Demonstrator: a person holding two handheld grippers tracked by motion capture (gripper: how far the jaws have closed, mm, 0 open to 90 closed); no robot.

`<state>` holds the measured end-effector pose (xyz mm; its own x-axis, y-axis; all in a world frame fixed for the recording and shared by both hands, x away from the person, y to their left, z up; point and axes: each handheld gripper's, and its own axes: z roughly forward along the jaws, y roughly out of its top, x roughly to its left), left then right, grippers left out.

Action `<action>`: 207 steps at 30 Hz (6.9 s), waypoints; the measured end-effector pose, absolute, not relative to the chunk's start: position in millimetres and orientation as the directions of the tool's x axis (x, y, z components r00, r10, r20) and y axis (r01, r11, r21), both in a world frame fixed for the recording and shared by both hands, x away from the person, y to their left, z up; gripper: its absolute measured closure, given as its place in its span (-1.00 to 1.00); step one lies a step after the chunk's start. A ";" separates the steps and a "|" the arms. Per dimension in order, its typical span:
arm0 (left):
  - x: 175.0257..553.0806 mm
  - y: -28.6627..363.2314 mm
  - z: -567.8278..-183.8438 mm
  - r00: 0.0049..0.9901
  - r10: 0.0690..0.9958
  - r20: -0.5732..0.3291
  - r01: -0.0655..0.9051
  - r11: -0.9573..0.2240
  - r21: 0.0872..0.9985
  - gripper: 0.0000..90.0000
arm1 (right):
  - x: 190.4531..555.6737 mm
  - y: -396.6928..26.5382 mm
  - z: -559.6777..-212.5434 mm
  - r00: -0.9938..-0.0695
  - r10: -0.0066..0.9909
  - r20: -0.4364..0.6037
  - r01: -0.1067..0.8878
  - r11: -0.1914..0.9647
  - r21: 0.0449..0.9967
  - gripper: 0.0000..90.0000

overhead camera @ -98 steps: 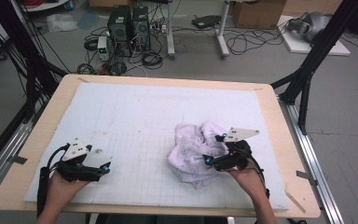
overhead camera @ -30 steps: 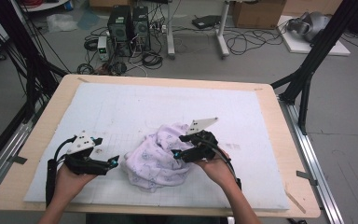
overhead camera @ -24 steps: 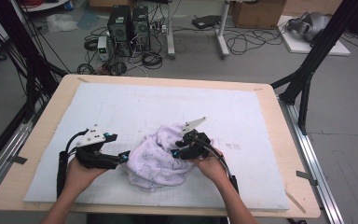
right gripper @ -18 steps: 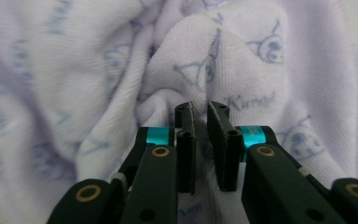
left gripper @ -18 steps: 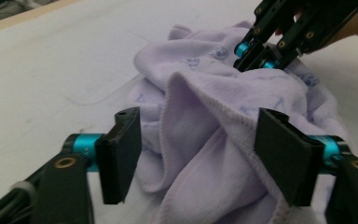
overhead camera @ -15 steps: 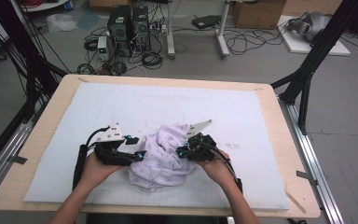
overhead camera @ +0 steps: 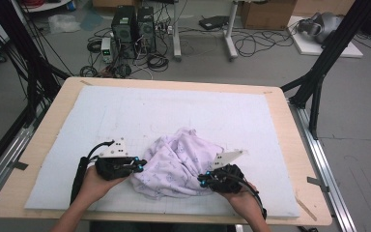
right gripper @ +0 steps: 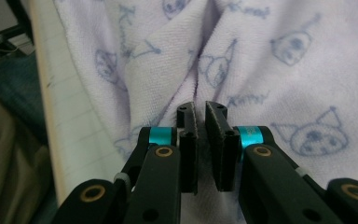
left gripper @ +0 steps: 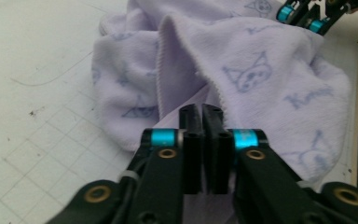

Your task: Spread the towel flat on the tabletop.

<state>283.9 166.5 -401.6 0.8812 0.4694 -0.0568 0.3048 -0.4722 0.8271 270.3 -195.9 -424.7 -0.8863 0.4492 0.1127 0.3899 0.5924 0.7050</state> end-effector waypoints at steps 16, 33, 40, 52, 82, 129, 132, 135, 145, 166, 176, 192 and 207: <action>323.3 127.2 -386.6 0.882 0.457 -0.113 0.342 -0.457 0.821 -0.21 | 322.0 -172.7 -379.3 -0.861 0.507 0.032 0.334 0.517 0.788 -0.10; 311.5 130.9 -412.4 0.902 0.413 -0.123 0.354 -0.549 0.757 0.89 | 329.3 -171.4 -401.7 -0.860 0.510 0.013 0.372 0.611 0.699 0.81; 281.6 157.5 -406.1 0.892 0.434 -0.128 0.354 -0.494 0.794 0.89 | 290.2 -214.3 -395.4 -0.831 0.556 0.025 0.385 0.540 0.749 0.81; 278.3 162.3 -392.3 0.890 0.441 -0.119 0.343 -0.472 0.812 0.42 | 248.1 -248.0 -408.3 -0.812 0.576 0.093 0.431 0.486 0.761 0.54; 351.7 106.0 -410.4 0.845 0.535 -0.021 0.398 -0.600 0.694 0.86 | 263.2 -289.2 -403.0 -0.749 0.661 0.055 0.480 0.484 0.732 0.83; 359.1 197.5 -410.6 0.734 0.678 -0.041 0.459 -0.451 0.766 0.14 | 360.6 -213.1 -380.7 -0.838 0.545 0.025 0.377 0.545 0.749 0.02; 370.1 188.4 -427.8 0.722 0.692 -0.022 0.499 -0.498 0.710 0.10 | 375.1 -210.8 -400.2 -0.832 0.549 0.082 0.429 0.542 0.723 -0.02; 374.0 187.5 -435.4 0.726 0.687 -0.020 0.507 -0.517 0.690 0.31 | 381.1 -213.4 -410.2 -0.820 0.562 0.113 0.479 0.564 0.673 0.16; 369.7 188.5 -423.1 0.716 0.697 0.027 0.474 -0.515 0.714 0.94 | 378.1 -220.7 -404.8 -0.843 0.522 0.130 0.470 0.597 0.651 1.00; 377.2 199.3 -426.6 0.664 0.747 0.037 0.515 -0.492 0.702 0.95 | 381.8 -217.7 -419.2 -0.827 0.548 0.121 0.489 0.599 0.634 0.87; 412.3 206.3 -349.2 0.527 0.842 0.116 0.392 -0.362 0.846 0.96 | 416.7 -229.5 -333.4 -0.778 0.628 -0.016 0.390 0.503 0.771 0.87; 404.2 216.7 -378.6 0.593 0.805 -0.020 0.476 -0.329 0.816 0.13 | 409.0 -237.5 -378.3 -0.743 0.667 0.050 0.445 0.438 0.781 0.07; 316.2 213.5 -409.7 0.734 0.670 -0.109 0.412 -0.312 0.856 -0.03 | 313.3 -240.3 -413.7 -0.807 0.588 0.050 0.362 0.428 0.828 -0.08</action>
